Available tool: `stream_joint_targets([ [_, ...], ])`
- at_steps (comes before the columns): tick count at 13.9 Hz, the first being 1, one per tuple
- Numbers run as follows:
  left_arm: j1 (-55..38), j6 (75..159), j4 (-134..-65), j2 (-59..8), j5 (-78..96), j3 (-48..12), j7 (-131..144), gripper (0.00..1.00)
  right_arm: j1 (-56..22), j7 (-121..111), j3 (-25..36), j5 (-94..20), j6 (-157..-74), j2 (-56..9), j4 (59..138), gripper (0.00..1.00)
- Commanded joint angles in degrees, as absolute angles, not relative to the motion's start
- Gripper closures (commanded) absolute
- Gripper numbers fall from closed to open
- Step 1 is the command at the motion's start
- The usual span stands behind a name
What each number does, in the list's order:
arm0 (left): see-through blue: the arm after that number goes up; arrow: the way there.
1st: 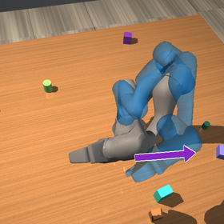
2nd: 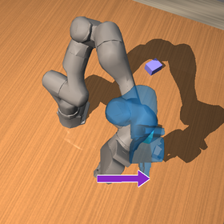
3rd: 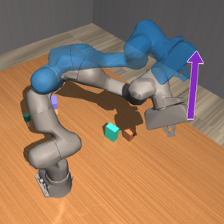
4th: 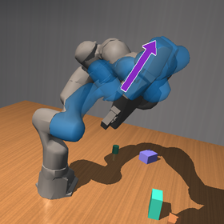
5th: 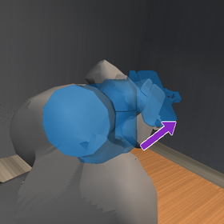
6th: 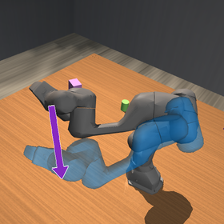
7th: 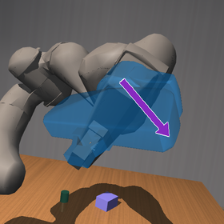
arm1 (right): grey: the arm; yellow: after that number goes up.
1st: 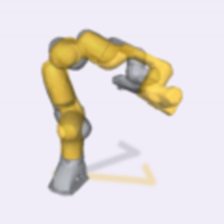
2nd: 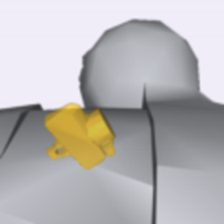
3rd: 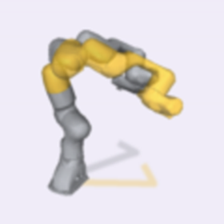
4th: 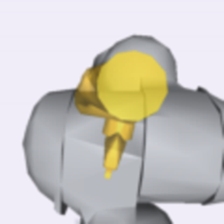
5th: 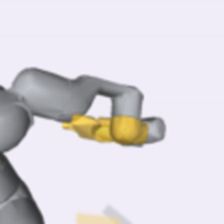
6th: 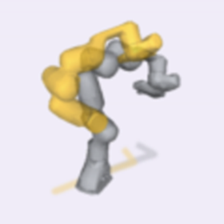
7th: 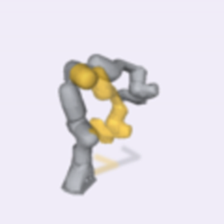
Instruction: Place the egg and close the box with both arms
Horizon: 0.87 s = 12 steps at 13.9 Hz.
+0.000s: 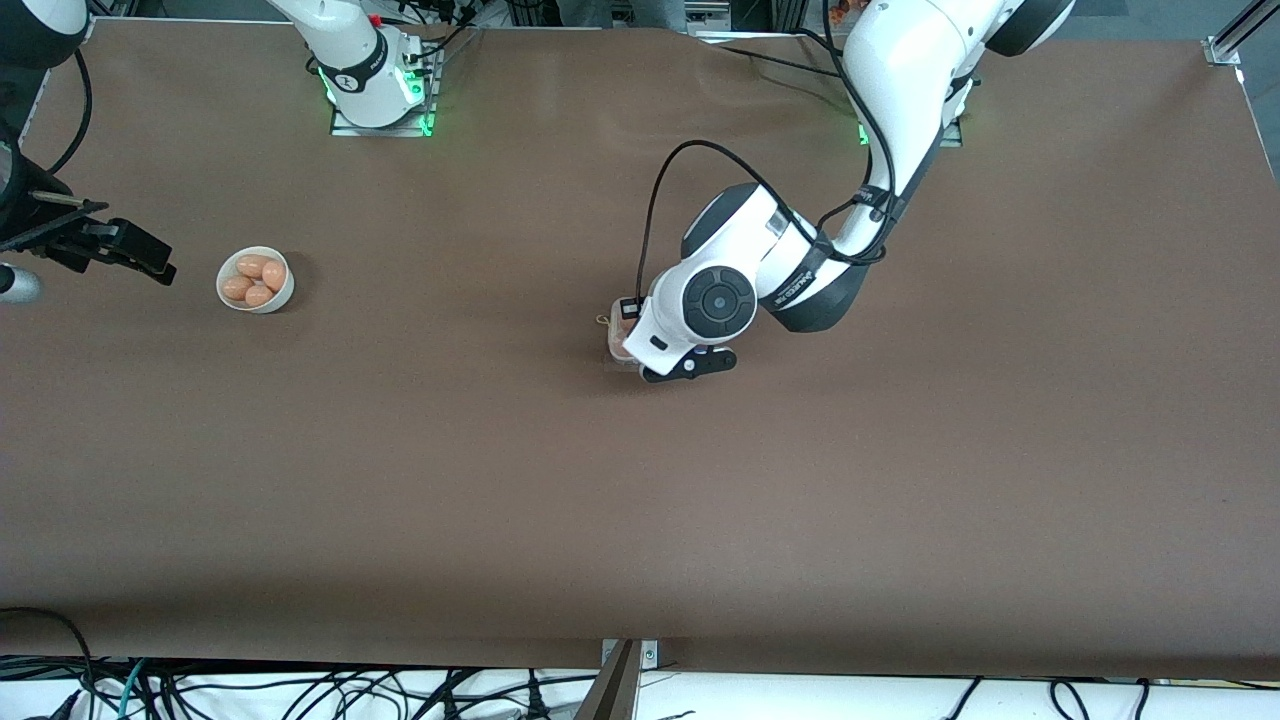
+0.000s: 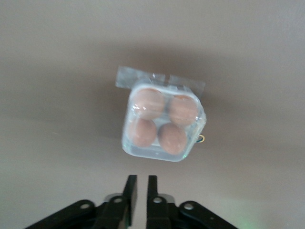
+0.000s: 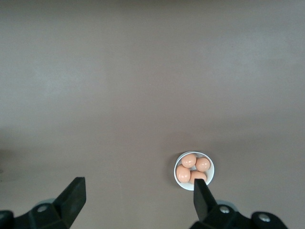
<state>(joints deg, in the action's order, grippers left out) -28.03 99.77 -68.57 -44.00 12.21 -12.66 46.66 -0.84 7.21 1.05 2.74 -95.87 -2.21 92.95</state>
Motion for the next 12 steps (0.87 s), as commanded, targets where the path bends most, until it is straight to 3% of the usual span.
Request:
stream_joint_targets([
  [1,-24.54,97.29,-68.2,-40.53,6.44,-12.74,45.19,0.58,-0.44,6.42,0.7,3.16,-96.06,-1.76,93.16,0.0],
  [3,-20.85,95.99,-68.2,-37.11,4.57,-12.66,40.02,0.25,-0.44,6.42,0.7,3.16,-96.06,-1.76,93.08,0.0],
  [5,-16.02,93.61,-68.2,-33.59,4.57,-12.66,35.53,0.09,-0.44,6.42,0.7,3.16,-95.98,-1.76,93.08,0.0],
  [8,-9.42,92.72,-68.2,-29.19,-1.11,-12.74,33.32,0.01,-0.44,6.42,0.7,3.08,-95.89,-1.76,93.08,0.0],
  [12,-4.66,92.55,-66.72,-28.83,-6.06,-12.31,32.26,0.0,-0.44,6.42,0.7,3.08,-95.8,-1.76,93.08,0.0],
])
